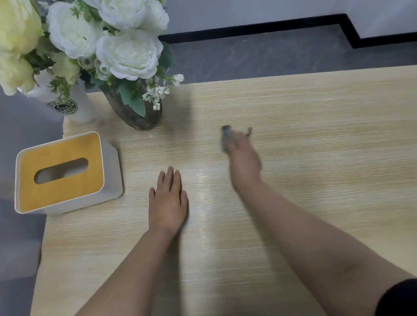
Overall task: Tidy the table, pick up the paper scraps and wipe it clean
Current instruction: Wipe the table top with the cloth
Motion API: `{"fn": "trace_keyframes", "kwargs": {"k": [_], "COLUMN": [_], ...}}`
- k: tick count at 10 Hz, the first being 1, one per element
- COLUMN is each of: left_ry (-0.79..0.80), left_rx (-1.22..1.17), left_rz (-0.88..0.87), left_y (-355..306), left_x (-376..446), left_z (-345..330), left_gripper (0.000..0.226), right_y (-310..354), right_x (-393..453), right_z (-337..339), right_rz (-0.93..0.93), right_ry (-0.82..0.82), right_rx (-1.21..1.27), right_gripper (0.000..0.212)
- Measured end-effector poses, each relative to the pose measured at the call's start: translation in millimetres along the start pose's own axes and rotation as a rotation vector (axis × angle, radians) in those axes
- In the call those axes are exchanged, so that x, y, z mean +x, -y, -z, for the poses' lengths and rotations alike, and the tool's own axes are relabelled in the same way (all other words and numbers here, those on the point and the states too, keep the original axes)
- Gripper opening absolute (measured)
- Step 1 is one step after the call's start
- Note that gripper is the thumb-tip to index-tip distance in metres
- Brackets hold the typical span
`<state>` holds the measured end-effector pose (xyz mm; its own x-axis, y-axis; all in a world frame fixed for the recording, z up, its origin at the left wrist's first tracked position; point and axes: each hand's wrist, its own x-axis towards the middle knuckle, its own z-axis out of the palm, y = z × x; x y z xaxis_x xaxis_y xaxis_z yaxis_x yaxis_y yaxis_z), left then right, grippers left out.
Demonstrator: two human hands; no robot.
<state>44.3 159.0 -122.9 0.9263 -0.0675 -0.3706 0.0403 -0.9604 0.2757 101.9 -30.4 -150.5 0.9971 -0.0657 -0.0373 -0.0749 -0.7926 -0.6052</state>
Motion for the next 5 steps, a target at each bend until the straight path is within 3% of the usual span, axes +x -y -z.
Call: {"fn": "trace_keyframes", "kwargs": {"k": [1,2,3,4,5], "left_ry": [-0.012,-0.029,-0.025,-0.01,-0.006], "left_rx": [-0.001,0.023,0.047,0.047,0.034], "left_rz": [0.039,0.028,0.029,0.064,0.087], "left_y": [9,12,9,2,-4], "left_x": [-9,-17,-18,-17,-18], "left_z": [-1,-3,-4,-6,-8], "left_gripper": [0.055,0.053,0.053,0.054,0.054], "right_y": [42,49,19,-37,-87], "right_x": [-27,-32,-24,-18,-28], "right_z": [-43,-40,-8,38,74], "right_rz": [0.196,0.309,0.318,0.182,-0.12], "right_ry": [0.262,0.332,0.247,-0.034,-0.094], "right_rx": [0.066,0.009,0.06,-0.171,-0.141], "right_gripper": [0.045,0.044,0.04,0.032,0.04]}}
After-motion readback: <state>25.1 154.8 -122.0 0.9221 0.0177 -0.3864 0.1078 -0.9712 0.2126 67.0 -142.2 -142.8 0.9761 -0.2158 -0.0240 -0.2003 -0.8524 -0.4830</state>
